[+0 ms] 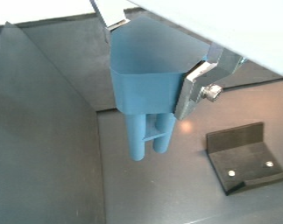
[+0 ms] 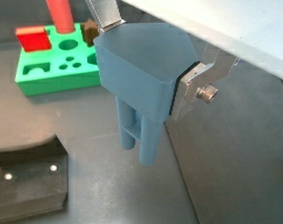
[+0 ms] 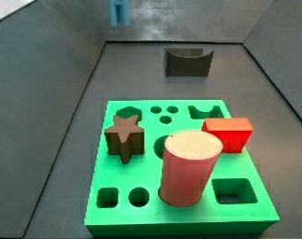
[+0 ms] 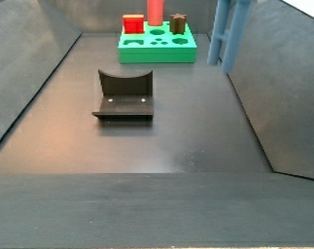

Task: Pick up the 3 prong object. Move up. Move to above the board. Insert the 3 prong object.
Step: Move to above the board.

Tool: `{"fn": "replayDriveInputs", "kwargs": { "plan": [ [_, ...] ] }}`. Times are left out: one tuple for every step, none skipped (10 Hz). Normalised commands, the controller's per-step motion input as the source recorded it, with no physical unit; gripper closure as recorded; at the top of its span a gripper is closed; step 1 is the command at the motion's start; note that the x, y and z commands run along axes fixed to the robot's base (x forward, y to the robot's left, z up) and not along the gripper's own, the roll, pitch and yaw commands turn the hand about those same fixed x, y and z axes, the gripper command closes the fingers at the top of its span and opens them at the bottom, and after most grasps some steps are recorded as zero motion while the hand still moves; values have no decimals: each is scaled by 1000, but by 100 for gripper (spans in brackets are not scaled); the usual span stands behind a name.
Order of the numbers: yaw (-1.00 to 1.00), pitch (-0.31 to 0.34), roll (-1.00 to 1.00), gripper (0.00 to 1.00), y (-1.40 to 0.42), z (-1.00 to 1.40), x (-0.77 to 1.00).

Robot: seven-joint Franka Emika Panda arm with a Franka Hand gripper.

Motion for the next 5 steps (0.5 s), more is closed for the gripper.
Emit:
{"fn": "replayDriveInputs", "kwargs": {
  "plan": [
    [-11,91,12,100,-85,1000,74],
    [-5,92,13,100,-74,959,67],
    [6,92,16,100,-37,703,37],
    [10,90,16,100,-25,601,25],
    [8,84,18,100,-8,403,10]
  ]
}}
